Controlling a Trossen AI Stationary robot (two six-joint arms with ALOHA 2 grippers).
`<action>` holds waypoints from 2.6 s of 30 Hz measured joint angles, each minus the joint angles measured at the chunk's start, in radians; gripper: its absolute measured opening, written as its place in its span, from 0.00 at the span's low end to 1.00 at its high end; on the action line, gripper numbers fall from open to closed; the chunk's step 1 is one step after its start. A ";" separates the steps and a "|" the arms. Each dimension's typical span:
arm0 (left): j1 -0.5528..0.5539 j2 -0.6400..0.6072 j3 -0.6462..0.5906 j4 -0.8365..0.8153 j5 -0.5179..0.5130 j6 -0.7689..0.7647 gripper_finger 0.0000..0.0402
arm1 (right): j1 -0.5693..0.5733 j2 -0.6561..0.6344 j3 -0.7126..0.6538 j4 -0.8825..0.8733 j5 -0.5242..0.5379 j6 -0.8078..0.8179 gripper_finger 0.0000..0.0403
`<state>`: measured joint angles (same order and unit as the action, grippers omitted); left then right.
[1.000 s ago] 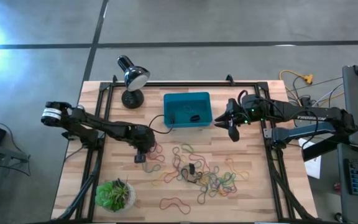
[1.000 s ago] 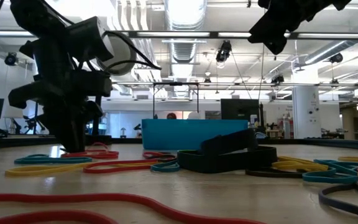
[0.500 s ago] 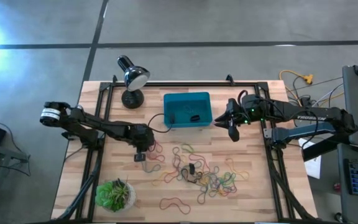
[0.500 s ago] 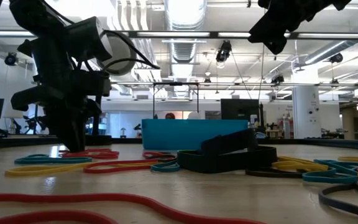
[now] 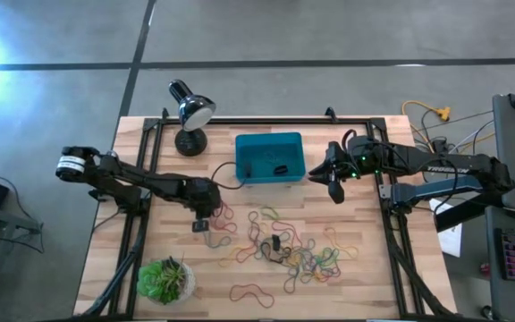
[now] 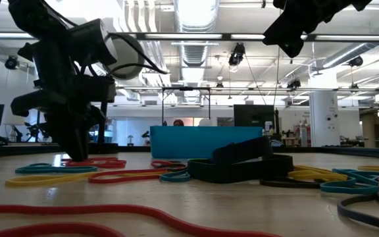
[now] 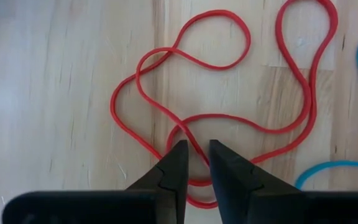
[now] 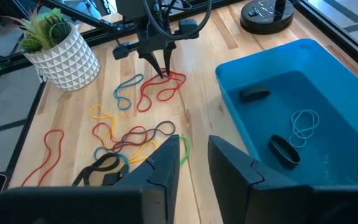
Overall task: Pick and place rubber bands into bin
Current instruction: Put the red rubber band into the blue bin
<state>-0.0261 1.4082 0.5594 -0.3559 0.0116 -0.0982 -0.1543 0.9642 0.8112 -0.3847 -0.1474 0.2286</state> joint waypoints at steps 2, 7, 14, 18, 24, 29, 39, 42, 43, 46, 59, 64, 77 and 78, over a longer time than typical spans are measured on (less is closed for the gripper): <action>0.000 0.000 0.000 -0.001 0.007 -0.001 0.12 | 0.000 0.000 0.000 0.000 0.000 0.000 0.19; 0.000 0.000 -0.001 -0.002 0.040 -0.001 0.07 | 0.000 0.000 0.000 0.000 0.000 0.000 0.18; 0.000 0.001 0.007 -0.006 0.063 -0.002 0.00 | 0.000 0.001 0.000 0.000 0.000 0.000 0.17; 0.000 -0.004 0.033 -0.019 0.064 -0.002 0.00 | 0.000 0.001 0.000 0.000 0.000 0.000 0.17; -0.003 -0.034 0.091 -0.009 0.077 -0.001 0.00 | 0.000 0.001 0.000 0.000 0.000 0.000 0.17; -0.002 -0.080 0.144 -0.006 0.066 0.000 0.00 | 0.000 0.001 0.000 0.000 0.000 0.000 0.17; -0.002 -0.202 0.258 0.074 0.007 0.035 0.00 | 0.000 0.001 -0.001 0.001 0.000 0.000 0.17; -0.001 -0.228 0.281 0.119 -0.036 0.069 0.00 | 0.000 0.001 -0.001 0.006 0.001 0.000 0.17; -0.001 -0.234 0.289 0.134 -0.055 0.083 0.00 | 0.000 0.001 -0.001 0.007 0.001 0.000 0.17; 0.011 -0.245 0.311 0.179 -0.108 0.118 0.00 | 0.000 0.001 -0.001 0.013 0.007 0.000 0.17; 0.191 -0.123 0.340 0.454 -0.167 0.188 0.00 | 0.001 0.001 -0.001 0.031 0.020 -0.002 0.16; 0.263 -0.031 0.373 0.473 -0.156 0.189 0.00 | 0.001 0.001 -0.003 0.032 0.022 0.000 0.16; 0.323 0.194 0.477 0.454 -0.177 0.185 0.00 | 0.002 0.001 -0.008 0.031 0.044 0.027 0.16; 0.323 0.202 0.481 0.443 -0.178 0.185 0.00 | 0.002 0.001 -0.008 0.030 0.044 0.027 0.15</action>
<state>0.2966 1.6102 1.0408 0.0870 -0.1664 0.0872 -0.1528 0.9649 0.8032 -0.3544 -0.1036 0.2558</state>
